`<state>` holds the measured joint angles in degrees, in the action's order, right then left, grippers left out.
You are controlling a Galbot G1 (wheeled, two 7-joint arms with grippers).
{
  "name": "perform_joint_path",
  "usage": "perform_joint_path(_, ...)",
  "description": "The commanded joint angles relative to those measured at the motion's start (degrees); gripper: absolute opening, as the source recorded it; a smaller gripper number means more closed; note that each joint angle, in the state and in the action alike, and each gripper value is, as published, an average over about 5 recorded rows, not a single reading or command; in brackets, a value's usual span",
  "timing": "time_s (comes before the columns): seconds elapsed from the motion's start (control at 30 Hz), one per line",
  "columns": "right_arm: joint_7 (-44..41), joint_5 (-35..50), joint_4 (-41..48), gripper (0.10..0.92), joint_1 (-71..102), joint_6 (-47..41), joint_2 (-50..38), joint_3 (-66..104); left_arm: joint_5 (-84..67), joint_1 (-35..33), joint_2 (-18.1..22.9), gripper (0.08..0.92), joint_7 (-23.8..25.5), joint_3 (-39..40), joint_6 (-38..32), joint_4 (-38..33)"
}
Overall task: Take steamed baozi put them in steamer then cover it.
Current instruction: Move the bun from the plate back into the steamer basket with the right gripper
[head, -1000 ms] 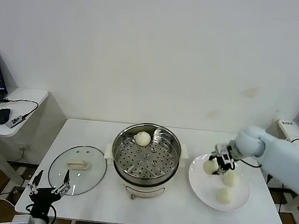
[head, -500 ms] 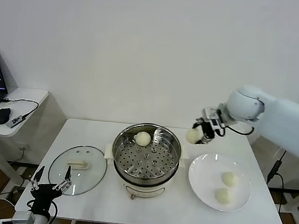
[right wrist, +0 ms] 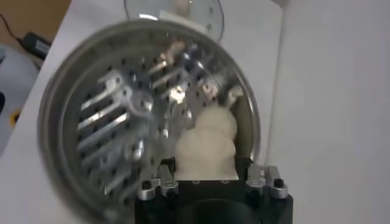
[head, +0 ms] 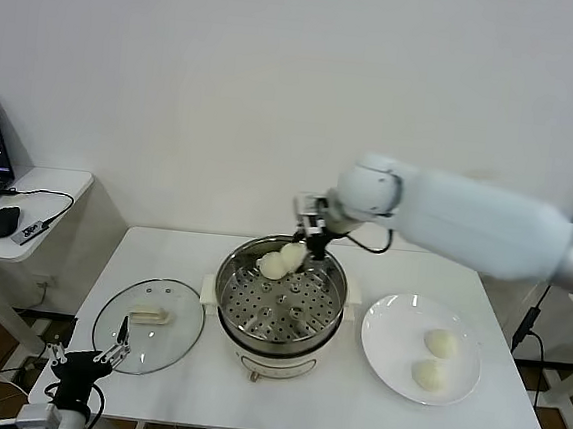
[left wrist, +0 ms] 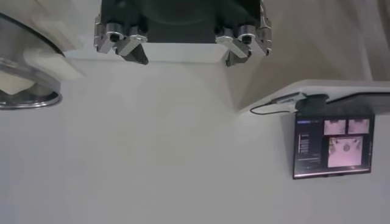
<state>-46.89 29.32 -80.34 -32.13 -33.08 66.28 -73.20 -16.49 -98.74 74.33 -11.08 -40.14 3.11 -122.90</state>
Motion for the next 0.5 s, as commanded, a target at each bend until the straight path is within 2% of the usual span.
perform_joint_path(0.03,2.24,2.54,6.43,0.611,4.56,-4.45,11.51,-0.49,0.03,-0.05,0.12,0.823,0.00,-0.21,-0.06,-0.21)
perform_joint_path(0.5,2.41,1.46,10.52,0.611,6.82,-5.80,15.40,-0.78,0.12,0.13,0.29,0.823,0.02,0.16,-0.10,-0.37)
